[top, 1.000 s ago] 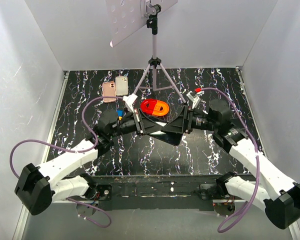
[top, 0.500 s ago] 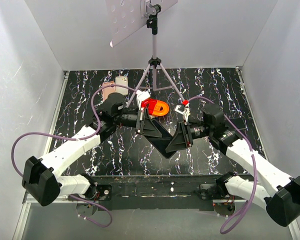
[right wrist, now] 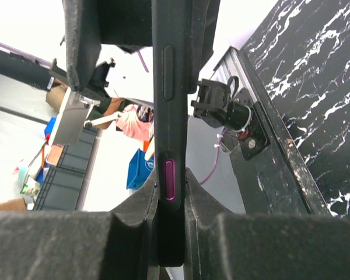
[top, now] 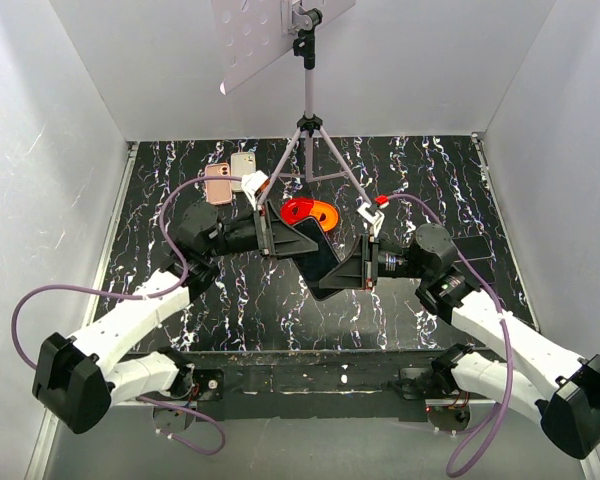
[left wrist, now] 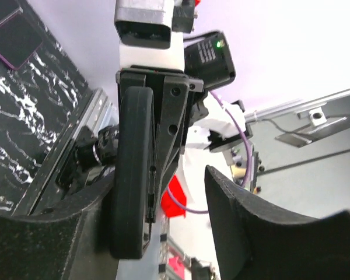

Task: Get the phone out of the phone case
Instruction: Adjust the phone.

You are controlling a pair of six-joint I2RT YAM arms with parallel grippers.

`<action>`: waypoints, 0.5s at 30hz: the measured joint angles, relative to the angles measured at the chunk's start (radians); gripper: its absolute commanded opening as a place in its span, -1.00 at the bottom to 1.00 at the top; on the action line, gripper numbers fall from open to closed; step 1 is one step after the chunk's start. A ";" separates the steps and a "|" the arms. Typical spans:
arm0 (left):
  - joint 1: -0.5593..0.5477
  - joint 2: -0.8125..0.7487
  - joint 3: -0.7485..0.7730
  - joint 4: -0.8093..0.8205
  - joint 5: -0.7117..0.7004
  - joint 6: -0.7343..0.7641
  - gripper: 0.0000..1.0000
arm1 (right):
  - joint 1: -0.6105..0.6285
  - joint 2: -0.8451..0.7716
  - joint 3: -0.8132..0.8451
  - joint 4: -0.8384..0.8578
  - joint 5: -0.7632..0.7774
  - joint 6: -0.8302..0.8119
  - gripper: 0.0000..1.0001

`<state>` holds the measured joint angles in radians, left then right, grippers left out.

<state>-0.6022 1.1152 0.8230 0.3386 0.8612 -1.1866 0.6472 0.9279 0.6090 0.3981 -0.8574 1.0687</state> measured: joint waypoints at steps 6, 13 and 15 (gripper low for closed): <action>0.005 -0.006 -0.056 0.166 -0.093 -0.132 -0.30 | 0.025 0.000 0.000 0.080 0.089 0.055 -0.97; 0.009 0.033 -0.062 0.231 -0.132 -0.154 -1.00 | 0.066 -0.005 0.004 0.101 0.179 0.084 -0.68; 0.013 0.050 -0.057 0.241 -0.119 -0.144 -1.00 | 0.067 -0.013 0.014 0.056 0.190 0.079 -0.46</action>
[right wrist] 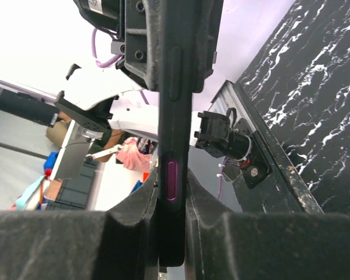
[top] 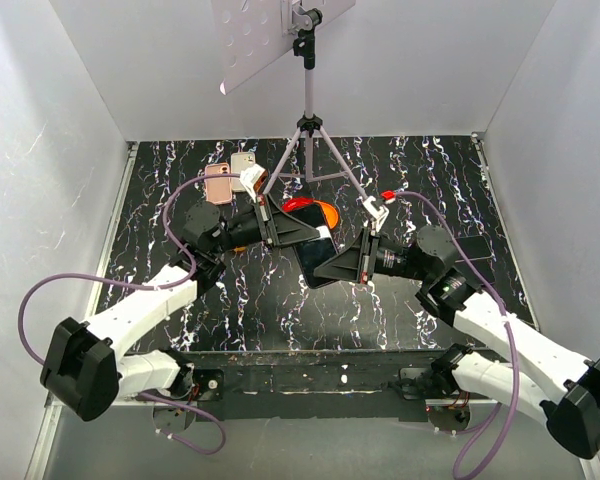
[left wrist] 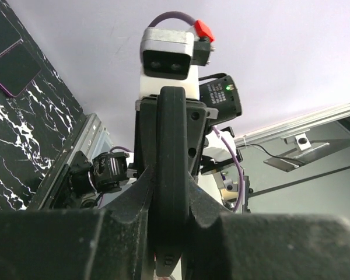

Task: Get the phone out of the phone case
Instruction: Adjust the phone, then remove the phone case from the phone.

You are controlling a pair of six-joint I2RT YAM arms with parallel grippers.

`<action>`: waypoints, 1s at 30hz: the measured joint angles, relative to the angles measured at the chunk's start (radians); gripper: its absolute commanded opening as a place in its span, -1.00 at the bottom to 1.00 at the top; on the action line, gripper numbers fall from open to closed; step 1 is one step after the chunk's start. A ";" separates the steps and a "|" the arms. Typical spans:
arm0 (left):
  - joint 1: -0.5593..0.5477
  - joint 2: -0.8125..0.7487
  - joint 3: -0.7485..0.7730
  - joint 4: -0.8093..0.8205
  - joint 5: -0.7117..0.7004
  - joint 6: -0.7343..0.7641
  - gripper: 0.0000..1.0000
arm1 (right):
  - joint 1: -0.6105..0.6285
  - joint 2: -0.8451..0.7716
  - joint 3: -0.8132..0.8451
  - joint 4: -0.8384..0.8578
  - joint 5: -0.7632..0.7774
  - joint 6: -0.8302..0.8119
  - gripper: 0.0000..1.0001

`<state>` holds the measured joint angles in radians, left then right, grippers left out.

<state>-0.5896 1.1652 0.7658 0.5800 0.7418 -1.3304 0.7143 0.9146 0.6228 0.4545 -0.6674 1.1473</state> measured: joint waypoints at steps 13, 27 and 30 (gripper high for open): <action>0.051 0.058 0.109 -0.008 0.227 -0.037 -1.00 | -0.002 -0.135 0.160 -0.526 -0.046 -0.401 0.23; 0.053 0.058 0.140 -0.035 0.295 -0.019 -1.00 | -0.002 -0.112 0.160 -0.391 -0.198 -0.381 -0.03; 0.053 0.058 0.143 -0.034 0.301 -0.019 -1.00 | -0.002 -0.097 0.163 -0.371 -0.204 -0.375 -0.27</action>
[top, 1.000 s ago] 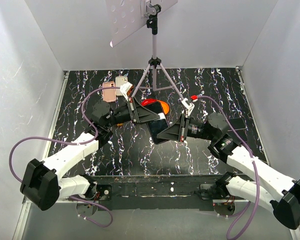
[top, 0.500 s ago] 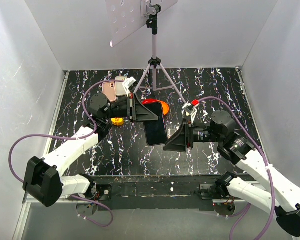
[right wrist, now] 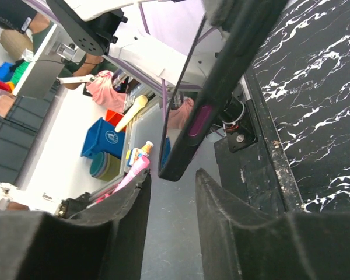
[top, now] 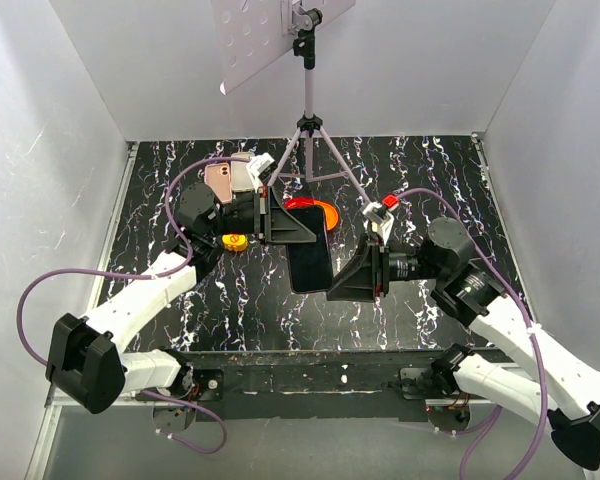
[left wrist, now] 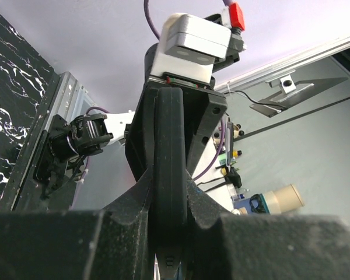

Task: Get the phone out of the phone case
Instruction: Remove the phone case from the phone.

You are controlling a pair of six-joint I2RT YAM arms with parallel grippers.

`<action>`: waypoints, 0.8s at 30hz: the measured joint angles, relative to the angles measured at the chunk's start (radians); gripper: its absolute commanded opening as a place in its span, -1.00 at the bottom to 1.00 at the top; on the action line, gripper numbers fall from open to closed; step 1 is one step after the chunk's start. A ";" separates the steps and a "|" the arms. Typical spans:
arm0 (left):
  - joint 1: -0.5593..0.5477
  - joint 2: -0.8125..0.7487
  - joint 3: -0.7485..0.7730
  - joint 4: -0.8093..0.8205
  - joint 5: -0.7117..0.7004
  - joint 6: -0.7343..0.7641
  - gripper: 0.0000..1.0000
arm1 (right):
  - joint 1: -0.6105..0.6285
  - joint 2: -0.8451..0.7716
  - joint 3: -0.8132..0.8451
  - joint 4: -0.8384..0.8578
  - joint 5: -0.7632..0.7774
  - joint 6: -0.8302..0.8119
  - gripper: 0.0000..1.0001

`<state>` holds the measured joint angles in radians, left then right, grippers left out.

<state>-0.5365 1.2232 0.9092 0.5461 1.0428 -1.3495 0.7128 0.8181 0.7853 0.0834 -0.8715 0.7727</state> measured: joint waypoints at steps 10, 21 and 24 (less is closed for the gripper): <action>0.010 0.009 0.007 0.092 0.060 -0.042 -1.00 | 0.006 0.049 0.013 0.029 -0.062 -0.052 -0.97; 0.001 0.012 0.006 0.249 0.113 -0.216 -1.00 | 0.079 0.085 0.148 -0.131 0.123 -0.323 -0.07; 0.017 -0.079 0.037 -0.054 0.049 0.006 -1.00 | 0.079 0.058 0.147 -0.149 0.144 -0.281 0.08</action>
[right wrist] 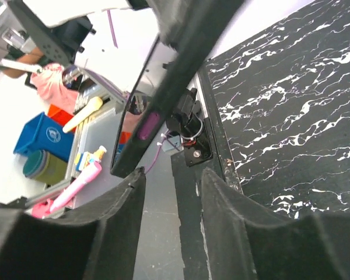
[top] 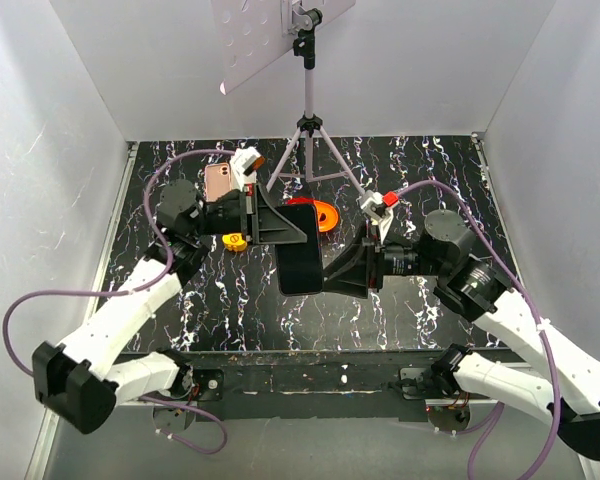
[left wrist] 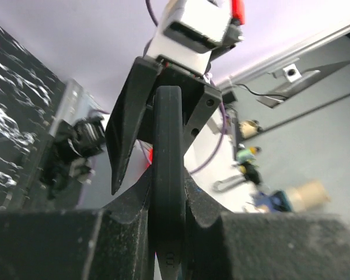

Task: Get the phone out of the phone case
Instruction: Remove the phone case from the phone.

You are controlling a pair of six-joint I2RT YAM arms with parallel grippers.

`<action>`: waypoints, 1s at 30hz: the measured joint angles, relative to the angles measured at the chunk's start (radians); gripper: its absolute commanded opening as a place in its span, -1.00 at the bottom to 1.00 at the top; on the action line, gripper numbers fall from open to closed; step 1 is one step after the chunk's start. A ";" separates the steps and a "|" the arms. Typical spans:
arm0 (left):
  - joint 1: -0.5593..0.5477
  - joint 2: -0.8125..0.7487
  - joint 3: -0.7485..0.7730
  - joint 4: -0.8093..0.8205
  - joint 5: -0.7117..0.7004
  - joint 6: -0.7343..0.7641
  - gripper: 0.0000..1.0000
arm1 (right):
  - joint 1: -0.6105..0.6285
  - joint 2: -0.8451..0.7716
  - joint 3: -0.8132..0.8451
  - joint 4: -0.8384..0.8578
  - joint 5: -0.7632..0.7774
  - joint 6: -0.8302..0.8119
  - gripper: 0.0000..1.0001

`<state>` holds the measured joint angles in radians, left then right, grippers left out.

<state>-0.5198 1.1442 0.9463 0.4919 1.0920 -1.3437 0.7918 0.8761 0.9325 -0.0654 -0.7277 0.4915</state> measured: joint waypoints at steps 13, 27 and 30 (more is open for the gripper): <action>0.010 -0.076 0.051 -0.364 -0.173 0.304 -1.00 | -0.003 -0.045 -0.078 0.097 -0.037 0.183 0.14; 0.014 -0.093 -0.023 -0.241 -0.130 0.204 -1.00 | -0.003 0.032 -0.077 0.151 -0.078 0.217 -0.74; 0.014 -0.080 -0.023 -0.190 -0.091 0.172 -1.00 | 0.000 0.043 -0.077 0.173 -0.109 0.222 -0.97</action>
<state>-0.5060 1.0645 0.9230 0.3023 1.0012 -1.1721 0.7921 0.9188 0.8551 0.1074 -0.8371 0.7132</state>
